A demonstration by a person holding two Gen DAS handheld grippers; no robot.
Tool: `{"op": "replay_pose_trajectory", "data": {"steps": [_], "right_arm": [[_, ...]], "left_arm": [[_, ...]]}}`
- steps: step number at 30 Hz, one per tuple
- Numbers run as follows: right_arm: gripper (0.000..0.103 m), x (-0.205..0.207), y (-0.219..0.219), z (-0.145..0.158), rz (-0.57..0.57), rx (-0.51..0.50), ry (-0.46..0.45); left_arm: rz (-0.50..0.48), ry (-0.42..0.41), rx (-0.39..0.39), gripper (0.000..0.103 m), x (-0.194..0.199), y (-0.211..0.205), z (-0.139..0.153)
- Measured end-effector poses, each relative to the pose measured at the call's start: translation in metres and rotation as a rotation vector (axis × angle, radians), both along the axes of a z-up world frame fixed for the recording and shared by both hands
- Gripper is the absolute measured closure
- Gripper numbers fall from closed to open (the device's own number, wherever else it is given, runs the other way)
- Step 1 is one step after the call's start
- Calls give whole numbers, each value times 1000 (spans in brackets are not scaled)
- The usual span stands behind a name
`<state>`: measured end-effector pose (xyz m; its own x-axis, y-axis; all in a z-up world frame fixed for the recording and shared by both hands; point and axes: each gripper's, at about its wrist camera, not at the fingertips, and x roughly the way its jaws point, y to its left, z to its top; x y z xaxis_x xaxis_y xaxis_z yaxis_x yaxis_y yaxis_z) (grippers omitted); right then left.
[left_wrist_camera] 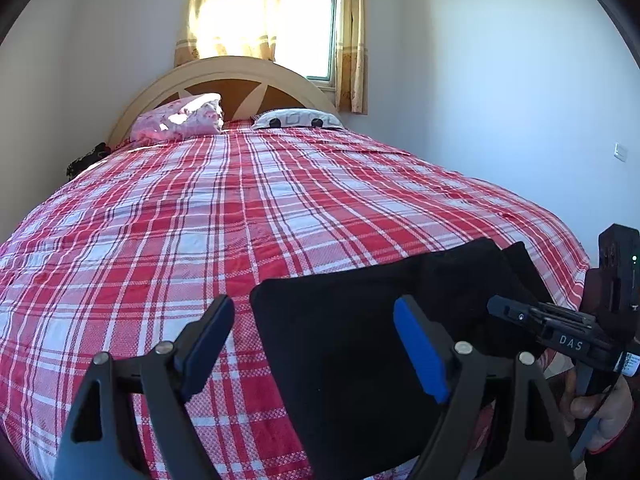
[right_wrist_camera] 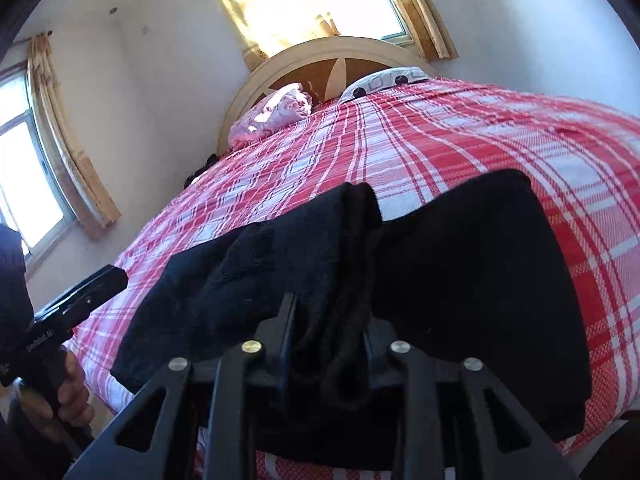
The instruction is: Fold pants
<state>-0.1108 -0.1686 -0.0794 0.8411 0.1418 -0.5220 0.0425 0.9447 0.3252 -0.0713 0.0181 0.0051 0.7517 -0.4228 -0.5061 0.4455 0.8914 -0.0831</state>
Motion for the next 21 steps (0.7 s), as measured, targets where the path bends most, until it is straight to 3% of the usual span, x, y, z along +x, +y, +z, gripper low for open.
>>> {"op": "replay_pose_trajectory", "data": {"steps": [6,11,15,18,21], "right_arm": [[83,-22,-5,34,19,0,-104],[83,-46,-30,55,-65,-31,-154],[83,-56,-63,31,-160,24,-75],[81,-55,-71,4,-204,6,-20],[75,-54,-85,-11,-200,69,-42]], "left_arm": [[17,-25,-1,18,1,2,9],[0,-10,-12,18,3,-6,8],[-22,-2,24,18,2,-20,2],[-27,13,51,18,2,-28,-5],[-8,24,92,18,4,-29,-10]]}}
